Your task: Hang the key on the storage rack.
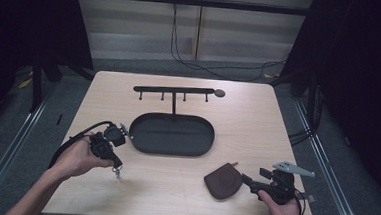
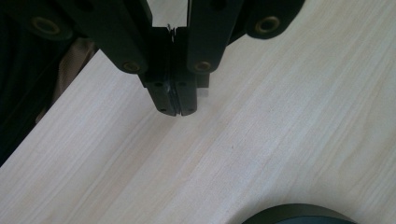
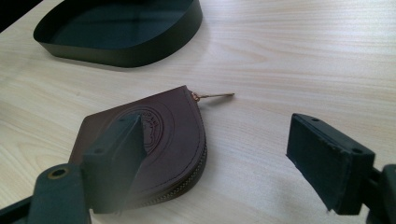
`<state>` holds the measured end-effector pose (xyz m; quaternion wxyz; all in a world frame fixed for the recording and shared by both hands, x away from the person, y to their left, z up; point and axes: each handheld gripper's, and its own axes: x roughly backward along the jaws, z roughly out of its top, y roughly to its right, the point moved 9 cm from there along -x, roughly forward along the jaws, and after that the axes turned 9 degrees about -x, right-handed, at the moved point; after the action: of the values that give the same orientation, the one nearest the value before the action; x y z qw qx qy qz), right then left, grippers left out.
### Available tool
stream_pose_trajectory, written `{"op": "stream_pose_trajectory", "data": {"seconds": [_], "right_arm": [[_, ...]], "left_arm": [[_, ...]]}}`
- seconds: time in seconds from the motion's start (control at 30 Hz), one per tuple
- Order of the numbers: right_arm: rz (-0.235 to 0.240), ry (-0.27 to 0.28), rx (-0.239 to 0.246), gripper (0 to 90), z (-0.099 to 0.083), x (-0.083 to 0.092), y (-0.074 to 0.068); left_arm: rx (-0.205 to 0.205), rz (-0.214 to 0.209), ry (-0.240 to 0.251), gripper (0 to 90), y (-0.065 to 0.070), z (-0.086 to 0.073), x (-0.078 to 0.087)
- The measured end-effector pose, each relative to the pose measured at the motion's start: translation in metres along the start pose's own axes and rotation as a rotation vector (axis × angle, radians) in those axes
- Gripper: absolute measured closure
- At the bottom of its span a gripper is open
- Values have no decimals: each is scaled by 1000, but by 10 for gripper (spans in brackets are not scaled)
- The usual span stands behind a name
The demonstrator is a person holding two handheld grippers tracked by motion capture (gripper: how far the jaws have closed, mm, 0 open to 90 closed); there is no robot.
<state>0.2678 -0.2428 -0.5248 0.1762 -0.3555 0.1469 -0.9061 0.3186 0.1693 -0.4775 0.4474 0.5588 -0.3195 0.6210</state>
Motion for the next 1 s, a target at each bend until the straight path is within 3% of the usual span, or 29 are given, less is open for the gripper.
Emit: {"op": "stream_pose_trajectory", "data": {"seconds": [0.23, 0.4, 0.63, 1.0], "right_arm": [[-6, 2, 3, 189, 0, 0, 1], [-6, -1, -2, 189, 0, 0, 1], [-5, 0, -2, 189, 0, 0, 1], [-8, -4, -7, 189, 0, -1, 1]], "left_arm": [[24, 9, -17, 894, -2, 0, 6], [18, 5, -12, 894, -6, 3, 19], [58, 13, -1, 894, -15, 6, 28], [43, 46, 13, 894, -27, 16, 55]]}}
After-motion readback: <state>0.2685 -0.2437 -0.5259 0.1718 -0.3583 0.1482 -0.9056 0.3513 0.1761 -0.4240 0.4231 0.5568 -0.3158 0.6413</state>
